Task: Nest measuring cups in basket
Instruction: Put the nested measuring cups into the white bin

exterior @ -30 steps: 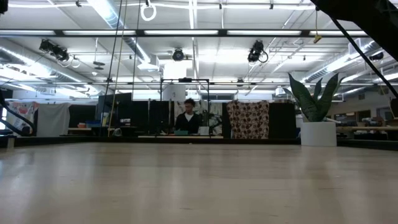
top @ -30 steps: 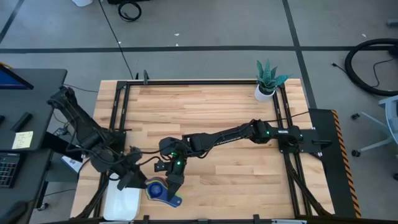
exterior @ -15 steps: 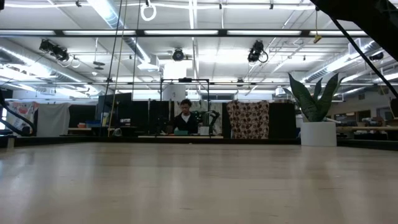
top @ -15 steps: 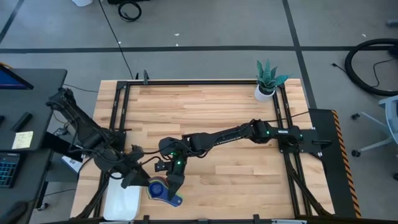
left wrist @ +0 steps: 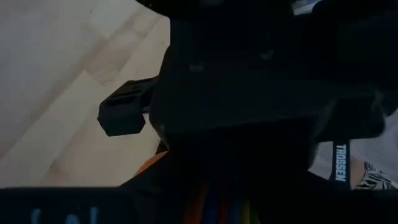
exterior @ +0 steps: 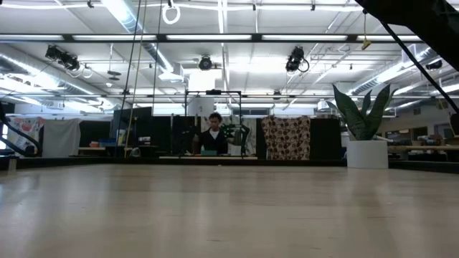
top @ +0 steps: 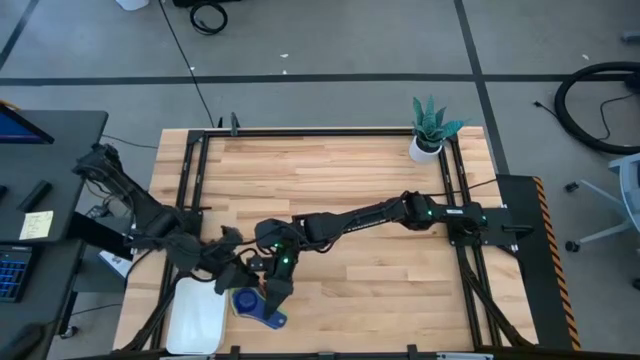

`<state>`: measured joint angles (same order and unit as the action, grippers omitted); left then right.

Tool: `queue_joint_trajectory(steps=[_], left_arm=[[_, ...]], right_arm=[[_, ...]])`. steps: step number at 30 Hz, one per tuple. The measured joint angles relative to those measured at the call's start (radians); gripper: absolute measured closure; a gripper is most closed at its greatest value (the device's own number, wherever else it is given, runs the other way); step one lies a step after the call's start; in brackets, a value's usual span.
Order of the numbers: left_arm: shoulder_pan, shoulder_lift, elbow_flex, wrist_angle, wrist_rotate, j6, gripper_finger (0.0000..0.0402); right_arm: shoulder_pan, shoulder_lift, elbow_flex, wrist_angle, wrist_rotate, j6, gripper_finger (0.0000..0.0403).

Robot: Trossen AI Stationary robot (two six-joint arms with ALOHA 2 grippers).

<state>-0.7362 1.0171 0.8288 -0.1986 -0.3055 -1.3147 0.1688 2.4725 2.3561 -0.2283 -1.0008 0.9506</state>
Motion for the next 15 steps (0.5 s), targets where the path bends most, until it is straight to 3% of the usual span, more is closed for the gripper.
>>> queue_joint_trajectory(steps=[6,15], left_arm=[[0.020,-0.021,0.000,-0.022,0.028,0.081,0.0259],[0.029,-0.090,0.002,-0.185,0.061,0.130,0.0260]], right_arm=[[-0.002,0.000,0.000,0.024,-0.004,0.009,0.0326],[0.001,0.000,0.000,0.011,0.008,0.033,0.0326]])
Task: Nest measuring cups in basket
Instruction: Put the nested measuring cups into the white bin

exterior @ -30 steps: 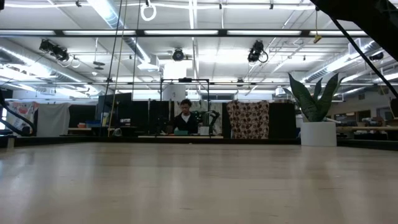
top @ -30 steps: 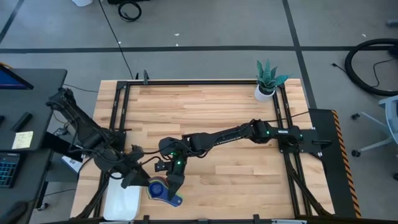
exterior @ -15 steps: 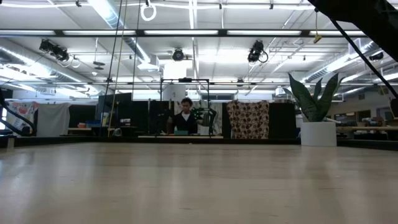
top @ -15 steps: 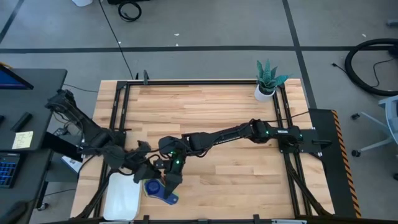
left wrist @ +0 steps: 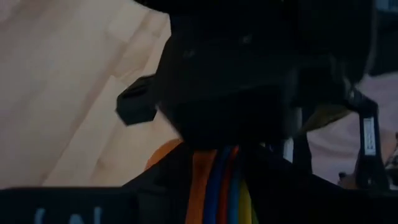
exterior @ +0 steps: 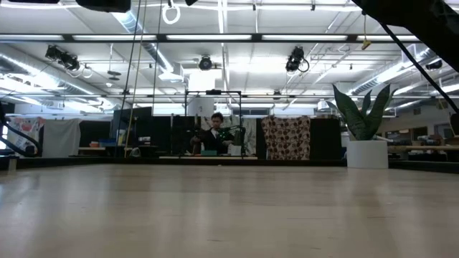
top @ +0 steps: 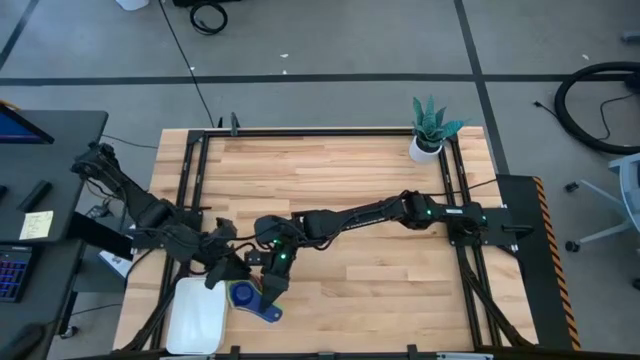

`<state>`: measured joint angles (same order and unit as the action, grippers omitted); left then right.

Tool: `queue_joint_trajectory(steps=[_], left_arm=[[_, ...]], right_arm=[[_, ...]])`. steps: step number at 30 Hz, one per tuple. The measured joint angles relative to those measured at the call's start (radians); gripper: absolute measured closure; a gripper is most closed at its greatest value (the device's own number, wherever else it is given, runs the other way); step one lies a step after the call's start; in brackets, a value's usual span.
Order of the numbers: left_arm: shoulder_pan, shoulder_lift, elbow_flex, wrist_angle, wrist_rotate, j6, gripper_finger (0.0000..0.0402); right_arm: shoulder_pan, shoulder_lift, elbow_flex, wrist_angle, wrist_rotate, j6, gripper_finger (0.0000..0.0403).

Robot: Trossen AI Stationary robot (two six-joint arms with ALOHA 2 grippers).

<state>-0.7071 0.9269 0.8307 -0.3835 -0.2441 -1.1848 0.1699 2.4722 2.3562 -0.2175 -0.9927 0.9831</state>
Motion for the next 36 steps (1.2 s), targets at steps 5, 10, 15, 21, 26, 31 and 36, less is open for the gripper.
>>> queue_joint_trajectory(steps=[5,10,15,21,26,31,36], left_arm=[[-0.003,-0.046,0.000,-0.063,0.036,0.023,0.0261],[-0.004,-0.099,-0.002,-0.123,0.093,0.023,0.0261],[-0.004,-0.151,-0.006,-0.256,0.119,0.023,0.0261],[-0.004,-0.204,-0.006,-0.343,0.129,0.012,0.0261],[-0.004,-0.235,-0.005,-0.351,0.154,0.019,0.0261],[-0.004,-0.251,-0.004,-0.349,0.184,0.019,0.0261],[-0.004,-0.256,-0.004,-0.348,0.250,0.027,0.0261]], right_arm=[[0.004,0.000,0.000,0.000,-0.001,0.005,0.0326],[0.008,0.000,0.000,0.002,0.000,0.023,0.0326],[0.013,-0.003,0.000,0.015,-0.034,0.014,0.0326],[0.014,-0.005,0.001,0.007,-0.147,0.000,0.0326],[0.015,-0.005,0.001,-0.009,-0.215,-0.009,0.0326],[0.011,-0.005,0.001,-0.063,-0.265,-0.059,0.0326],[0.009,-0.005,0.001,-0.092,-0.319,-0.116,0.0326]])
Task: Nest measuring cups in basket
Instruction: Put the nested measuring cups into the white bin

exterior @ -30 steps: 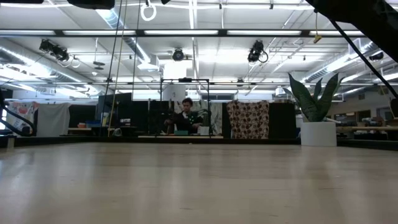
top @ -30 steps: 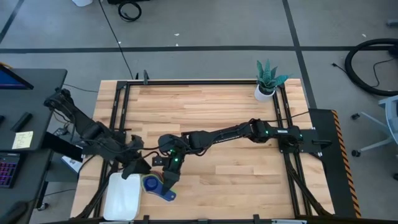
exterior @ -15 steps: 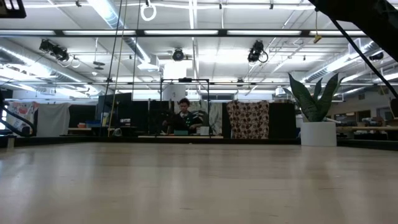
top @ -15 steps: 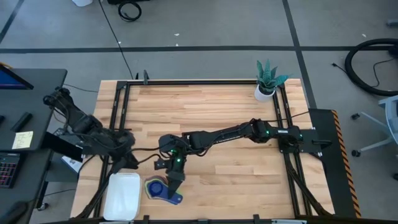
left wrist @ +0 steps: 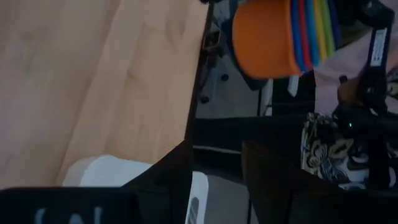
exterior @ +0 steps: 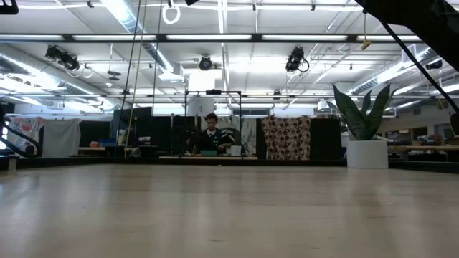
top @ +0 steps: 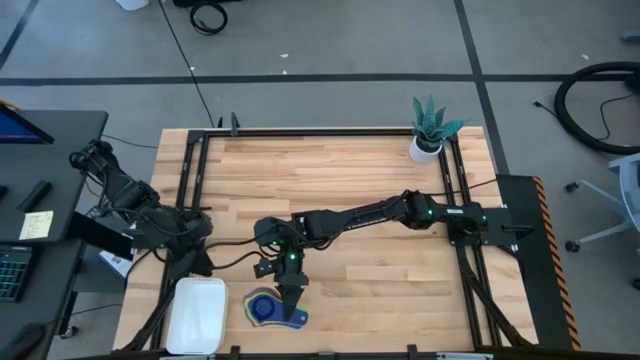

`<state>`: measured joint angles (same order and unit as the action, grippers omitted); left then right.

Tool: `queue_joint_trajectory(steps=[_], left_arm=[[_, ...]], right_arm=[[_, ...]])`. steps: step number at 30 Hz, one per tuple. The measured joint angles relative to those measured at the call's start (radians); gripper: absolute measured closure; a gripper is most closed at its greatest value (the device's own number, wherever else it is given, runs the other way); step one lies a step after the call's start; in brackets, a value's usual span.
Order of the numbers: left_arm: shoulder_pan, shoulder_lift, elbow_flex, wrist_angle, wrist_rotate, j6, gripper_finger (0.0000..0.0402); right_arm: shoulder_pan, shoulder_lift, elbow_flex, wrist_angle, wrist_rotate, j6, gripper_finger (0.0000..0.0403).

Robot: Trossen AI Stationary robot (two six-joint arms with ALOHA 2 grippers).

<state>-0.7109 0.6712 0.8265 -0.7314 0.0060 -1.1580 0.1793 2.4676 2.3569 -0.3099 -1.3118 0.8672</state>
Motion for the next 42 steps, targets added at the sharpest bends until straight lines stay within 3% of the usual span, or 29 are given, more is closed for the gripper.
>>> queue_joint_trajectory(steps=[11,21,28,37,42], left_arm=[[0.000,0.002,0.000,0.063,0.053,-0.007,0.0260],[0.000,0.002,0.000,0.119,0.095,-0.073,0.0260],[0.000,0.002,0.000,0.114,0.259,-0.106,0.0260],[0.000,0.000,0.000,0.111,0.301,-0.070,0.0260],[-0.007,-0.007,0.000,0.109,0.337,-0.014,0.0260]], right_arm=[[0.001,0.000,0.000,-0.001,-0.009,-0.127,0.0326],[-0.033,0.000,-0.001,0.000,0.413,-0.116,0.0326],[-0.045,0.001,-0.001,0.025,0.560,-0.042,0.0326],[-0.008,0.002,-0.001,0.280,0.724,0.098,0.0326],[0.021,0.002,-0.002,0.296,0.853,0.131,0.0326]])
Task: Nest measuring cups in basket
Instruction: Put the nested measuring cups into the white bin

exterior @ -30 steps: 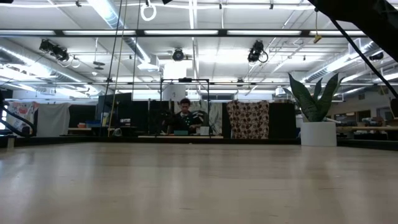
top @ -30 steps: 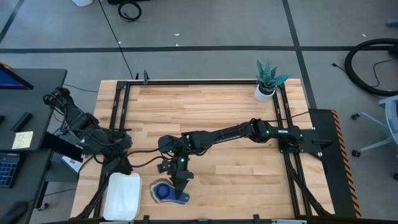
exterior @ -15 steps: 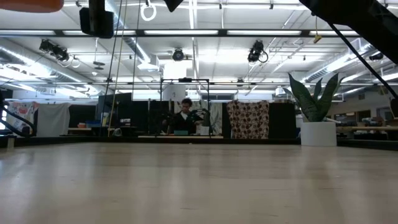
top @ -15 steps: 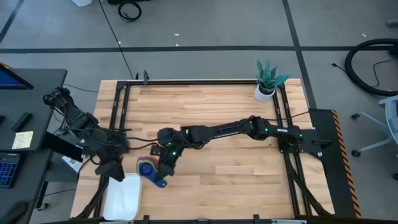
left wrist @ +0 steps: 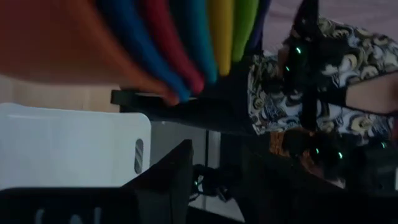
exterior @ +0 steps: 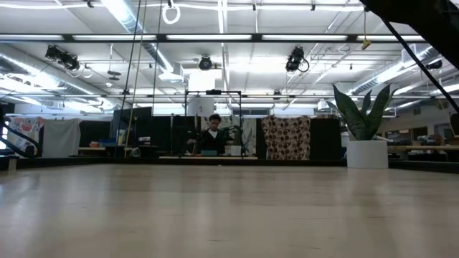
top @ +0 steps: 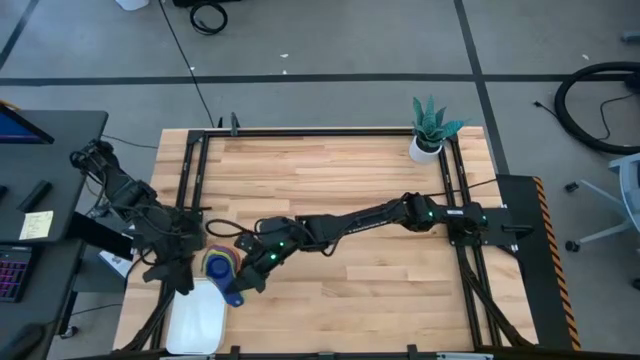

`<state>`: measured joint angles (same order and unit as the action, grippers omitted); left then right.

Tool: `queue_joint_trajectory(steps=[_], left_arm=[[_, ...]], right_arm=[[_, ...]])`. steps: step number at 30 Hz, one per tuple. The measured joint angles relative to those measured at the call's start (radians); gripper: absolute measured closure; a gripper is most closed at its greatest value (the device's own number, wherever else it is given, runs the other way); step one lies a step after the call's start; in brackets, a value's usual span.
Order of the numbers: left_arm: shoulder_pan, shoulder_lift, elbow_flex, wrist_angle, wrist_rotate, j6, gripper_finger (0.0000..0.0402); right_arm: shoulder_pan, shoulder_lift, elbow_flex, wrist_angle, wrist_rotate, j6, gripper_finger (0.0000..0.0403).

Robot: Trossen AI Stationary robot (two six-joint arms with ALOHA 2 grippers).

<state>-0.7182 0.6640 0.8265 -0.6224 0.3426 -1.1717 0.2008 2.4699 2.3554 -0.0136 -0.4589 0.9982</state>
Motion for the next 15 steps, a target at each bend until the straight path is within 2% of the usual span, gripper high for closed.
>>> queue_joint_trajectory(steps=[3,9,15], left_arm=[[-0.019,-0.020,0.000,0.002,0.014,0.011,0.0260],[-0.056,-0.092,0.000,0.004,0.003,0.007,0.0260],[-0.066,-0.178,0.000,0.005,-0.024,0.007,0.0260]], right_arm=[[0.018,0.000,-0.006,0.046,0.081,0.005,0.0326],[0.045,0.000,-0.118,0.301,0.223,0.074,0.0326],[0.053,0.001,-0.193,0.410,0.330,0.107,0.0326]])
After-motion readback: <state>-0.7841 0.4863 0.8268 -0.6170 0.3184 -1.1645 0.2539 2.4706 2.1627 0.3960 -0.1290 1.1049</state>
